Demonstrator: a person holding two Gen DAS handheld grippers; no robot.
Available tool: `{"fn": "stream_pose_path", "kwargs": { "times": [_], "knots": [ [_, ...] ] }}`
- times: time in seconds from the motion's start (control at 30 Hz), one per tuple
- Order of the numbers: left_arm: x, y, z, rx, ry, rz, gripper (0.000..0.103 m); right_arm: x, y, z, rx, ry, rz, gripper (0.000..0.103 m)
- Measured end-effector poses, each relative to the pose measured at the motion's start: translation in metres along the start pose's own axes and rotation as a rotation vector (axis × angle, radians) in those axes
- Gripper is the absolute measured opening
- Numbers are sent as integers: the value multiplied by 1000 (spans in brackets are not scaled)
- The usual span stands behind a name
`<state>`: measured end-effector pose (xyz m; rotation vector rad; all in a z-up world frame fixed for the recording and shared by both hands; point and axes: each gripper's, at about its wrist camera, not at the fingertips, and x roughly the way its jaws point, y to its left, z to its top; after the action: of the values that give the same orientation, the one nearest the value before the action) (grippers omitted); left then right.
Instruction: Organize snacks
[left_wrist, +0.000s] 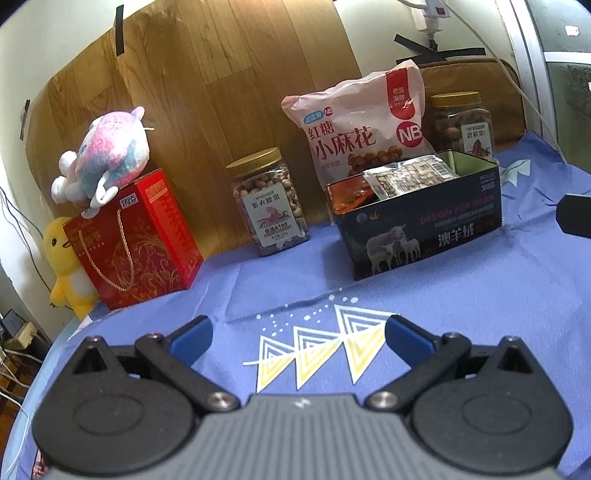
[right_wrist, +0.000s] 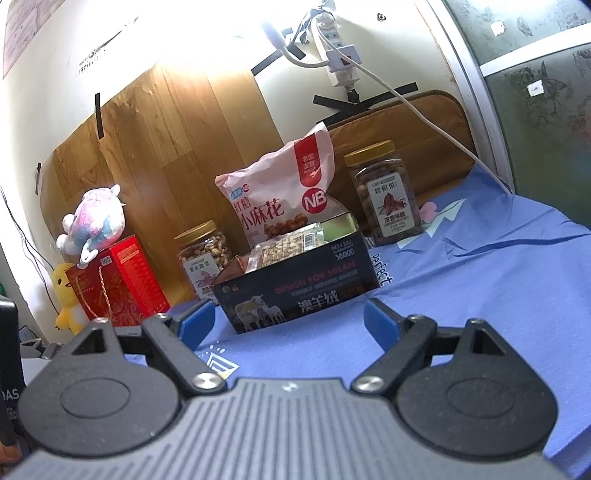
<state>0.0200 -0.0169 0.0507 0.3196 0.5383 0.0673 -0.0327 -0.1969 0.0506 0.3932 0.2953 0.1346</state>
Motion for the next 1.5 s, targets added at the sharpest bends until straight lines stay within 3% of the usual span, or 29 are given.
{"fn": "stream_pose_path", "kwargs": {
  "times": [0.37,0.77,0.97,1.13,1.3,1.5],
  "knots": [
    [-2,-2,-2,-16,12,-37,103,-2,-2,1,9,-7,-9,90],
    [-26,12,13,-90,-131,49,103,-3,-3,2,9,-13,-10,90],
    [-31,13,15,-87,-162,71,103,-3,-3,2,9,-13,-9,90],
    [-26,10,13,-81,-122,43,103,-3,-3,3,9,-15,-10,90],
    [-13,14,13,-108,-10,10,103,-4,-4,4,12,-16,-14,90],
    [-6,10,6,-96,42,-9,103,-3,-6,4,14,-12,-14,90]
  ]
}}
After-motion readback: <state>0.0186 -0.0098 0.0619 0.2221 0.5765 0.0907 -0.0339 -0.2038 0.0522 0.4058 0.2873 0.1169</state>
